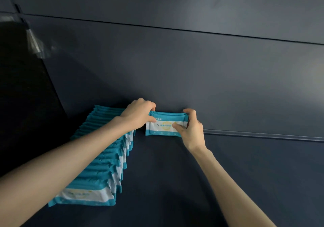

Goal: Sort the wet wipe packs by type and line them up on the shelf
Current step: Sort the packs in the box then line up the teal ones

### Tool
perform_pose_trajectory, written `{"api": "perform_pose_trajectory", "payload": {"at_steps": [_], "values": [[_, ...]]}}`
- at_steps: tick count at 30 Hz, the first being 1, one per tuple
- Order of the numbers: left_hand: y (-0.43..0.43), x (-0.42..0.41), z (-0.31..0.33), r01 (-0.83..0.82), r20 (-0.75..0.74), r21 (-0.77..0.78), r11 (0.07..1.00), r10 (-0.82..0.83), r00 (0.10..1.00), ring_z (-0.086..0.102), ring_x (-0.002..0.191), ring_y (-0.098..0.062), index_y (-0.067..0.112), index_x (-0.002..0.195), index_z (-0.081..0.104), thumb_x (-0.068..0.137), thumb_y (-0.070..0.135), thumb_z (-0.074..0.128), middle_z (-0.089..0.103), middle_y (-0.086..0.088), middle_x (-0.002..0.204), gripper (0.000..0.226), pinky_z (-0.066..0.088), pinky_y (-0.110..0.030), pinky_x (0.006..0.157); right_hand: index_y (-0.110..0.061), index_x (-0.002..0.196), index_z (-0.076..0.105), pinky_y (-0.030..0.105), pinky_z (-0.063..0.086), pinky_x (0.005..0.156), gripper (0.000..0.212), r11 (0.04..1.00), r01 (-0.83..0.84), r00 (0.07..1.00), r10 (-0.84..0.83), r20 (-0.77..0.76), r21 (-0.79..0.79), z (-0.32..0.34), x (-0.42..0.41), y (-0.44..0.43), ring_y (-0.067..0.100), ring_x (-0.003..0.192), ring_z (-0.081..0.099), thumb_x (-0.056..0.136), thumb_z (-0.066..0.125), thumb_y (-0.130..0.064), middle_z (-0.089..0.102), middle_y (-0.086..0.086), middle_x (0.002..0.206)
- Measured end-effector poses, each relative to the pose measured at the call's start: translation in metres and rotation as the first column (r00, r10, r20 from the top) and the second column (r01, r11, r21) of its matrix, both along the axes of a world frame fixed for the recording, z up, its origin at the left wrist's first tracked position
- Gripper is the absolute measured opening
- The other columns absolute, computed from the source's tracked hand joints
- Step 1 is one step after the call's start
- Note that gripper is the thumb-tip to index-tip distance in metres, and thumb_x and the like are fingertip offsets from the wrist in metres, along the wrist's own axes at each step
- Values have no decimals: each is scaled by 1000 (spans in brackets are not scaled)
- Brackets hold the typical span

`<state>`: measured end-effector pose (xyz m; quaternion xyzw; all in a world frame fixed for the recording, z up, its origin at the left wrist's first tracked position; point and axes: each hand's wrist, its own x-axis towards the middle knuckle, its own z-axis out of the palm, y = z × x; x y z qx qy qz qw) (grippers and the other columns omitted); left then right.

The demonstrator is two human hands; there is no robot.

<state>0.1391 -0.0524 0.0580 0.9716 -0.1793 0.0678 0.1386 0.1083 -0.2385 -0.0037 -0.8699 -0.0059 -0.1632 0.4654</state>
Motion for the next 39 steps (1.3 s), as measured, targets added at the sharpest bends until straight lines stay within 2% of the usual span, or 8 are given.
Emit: {"api": "perform_pose_trajectory", "payload": {"at_steps": [5,8,13,17,21,27,32,39], "values": [[-1,-2,0,15,95,145,989,-28,995,55,75,-26,11,104,52,86,33,67,53,-1,74,32,45,-35,63,-14,122,51,32,45,74,45,947,119,990,-89,113,-299,-2,2,1,21,102,51,84,71,-29,47,2,118],[-2,-4,0,14,164,236,972,-54,985,61,82,-30,11,103,52,89,35,63,64,-6,90,31,50,-37,66,-15,124,51,36,50,76,47,914,155,985,-114,129,-374,0,1,2,22,112,45,84,70,-32,44,4,122],[-3,-9,1,-20,248,302,953,-58,967,60,96,-25,13,111,55,91,37,59,60,-3,103,31,40,-32,68,-16,129,45,35,48,77,52,888,153,988,-129,86,-434,8,-6,4,21,115,40,86,67,-34,40,4,126],[-2,-20,12,-27,316,220,975,-45,948,56,103,-23,13,113,57,94,34,51,59,-3,110,29,41,-33,81,-16,129,48,33,44,81,43,883,161,986,-130,101,-440,22,-23,3,22,114,39,92,58,-35,44,4,127],[-8,-43,24,75,368,86,993,-102,924,55,105,-26,13,118,58,94,31,52,61,-5,112,30,38,-36,87,-12,124,55,32,41,79,36,879,224,970,-160,183,-420,41,-58,-5,24,110,42,95,53,-33,53,4,124],[-41,-102,28,276,515,-55,960,-210,831,64,88,-32,9,107,66,79,26,60,68,-7,99,33,48,-40,73,-11,116,60,31,42,79,29,841,380,904,-250,346,-386,57,-135,-36,24,107,49,93,57,-28,61,0,120],[-86,-165,13,400,472,-176,900,-279,836,61,105,-27,9,121,60,85,33,52,65,-5,116,44,46,-40,89,-12,119,60,32,48,84,31,788,496,849,-350,397,-365,40,-214,-70,20,111,51,92,60,-27,62,-1,122],[-165,-296,-49,557,347,-236,796,-466,814,54,114,-18,11,127,56,88,38,41,61,-3,125,50,41,-32,97,-14,122,60,34,46,93,33,713,597,802,-523,288,-368,-13,-367,-128,20,115,51,92,59,-29,61,1,124]]}}
